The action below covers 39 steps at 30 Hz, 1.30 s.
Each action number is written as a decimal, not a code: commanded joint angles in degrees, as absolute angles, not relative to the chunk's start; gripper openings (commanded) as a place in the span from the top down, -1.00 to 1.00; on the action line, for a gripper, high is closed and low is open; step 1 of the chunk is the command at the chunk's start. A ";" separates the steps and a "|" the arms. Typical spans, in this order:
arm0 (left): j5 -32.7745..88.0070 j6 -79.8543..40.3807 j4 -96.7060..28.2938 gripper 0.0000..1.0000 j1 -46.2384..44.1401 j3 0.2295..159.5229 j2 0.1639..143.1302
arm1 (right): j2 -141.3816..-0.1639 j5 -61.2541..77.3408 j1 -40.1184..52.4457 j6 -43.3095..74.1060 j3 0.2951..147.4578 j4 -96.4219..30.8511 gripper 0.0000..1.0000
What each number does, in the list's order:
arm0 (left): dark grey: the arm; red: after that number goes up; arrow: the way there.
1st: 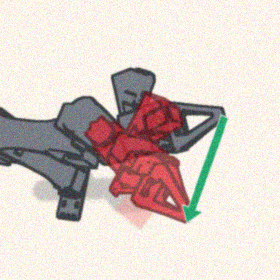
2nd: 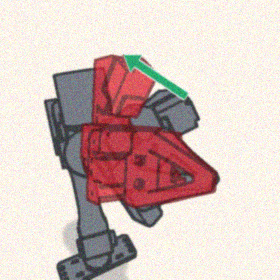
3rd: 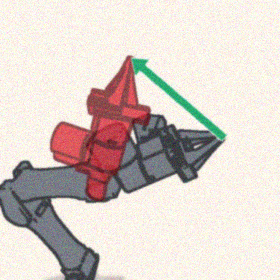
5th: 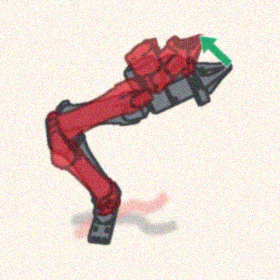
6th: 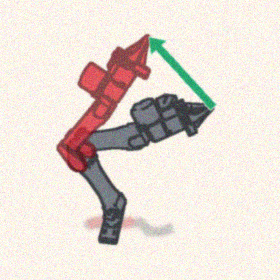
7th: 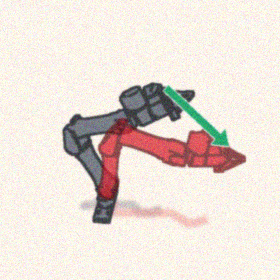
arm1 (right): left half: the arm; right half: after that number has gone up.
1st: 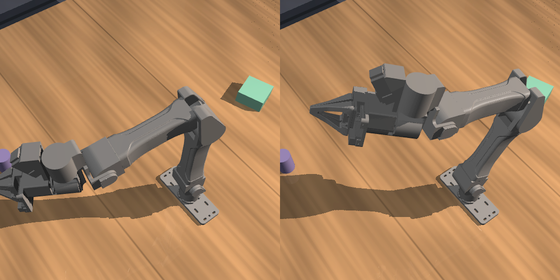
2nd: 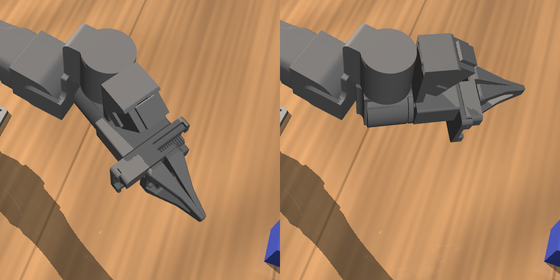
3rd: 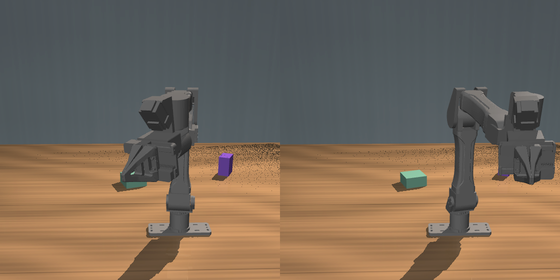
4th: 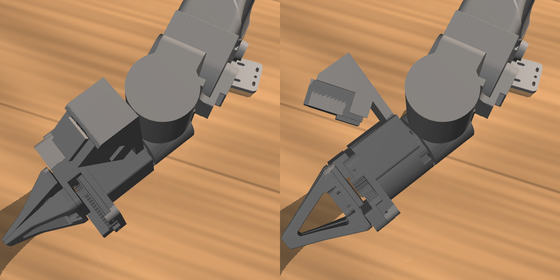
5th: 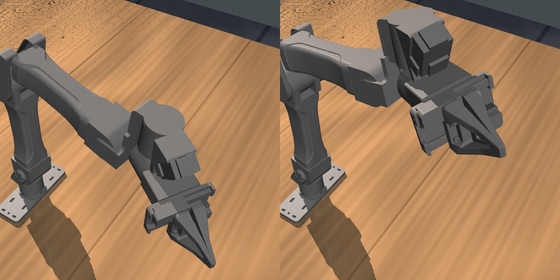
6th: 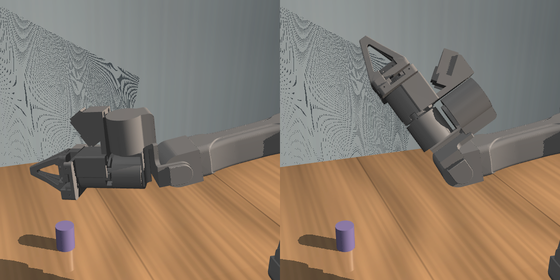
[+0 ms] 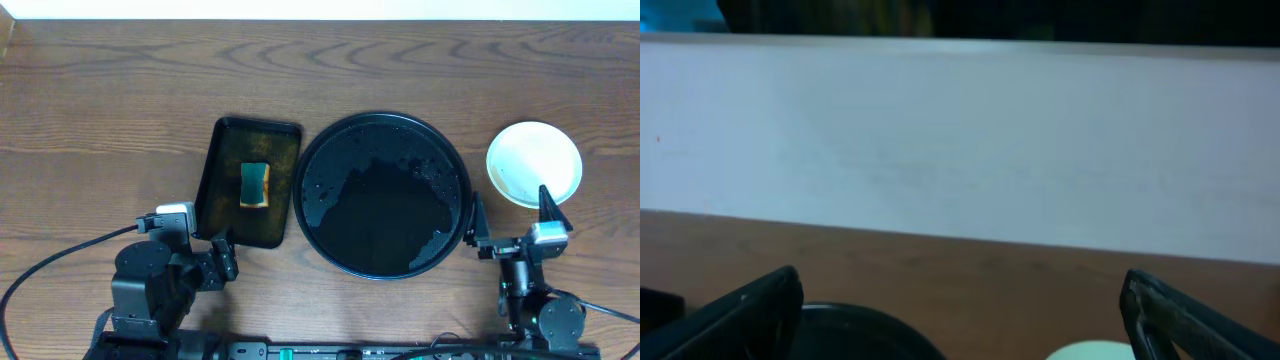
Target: Clean dirty plates on tray and stack at the side
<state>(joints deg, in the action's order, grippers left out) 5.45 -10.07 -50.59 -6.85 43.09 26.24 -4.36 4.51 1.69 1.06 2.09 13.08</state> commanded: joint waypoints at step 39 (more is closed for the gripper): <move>5.54 -9.08 -50.48 -0.63 -6.83 42.85 26.17 | -1.30 6.04 2.44 -0.05 0.32 -3.81 -0.99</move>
<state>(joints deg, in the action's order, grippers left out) 5.63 -10.07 -50.57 -6.85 43.07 26.24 -1.10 5.58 1.69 0.60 0.38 -3.62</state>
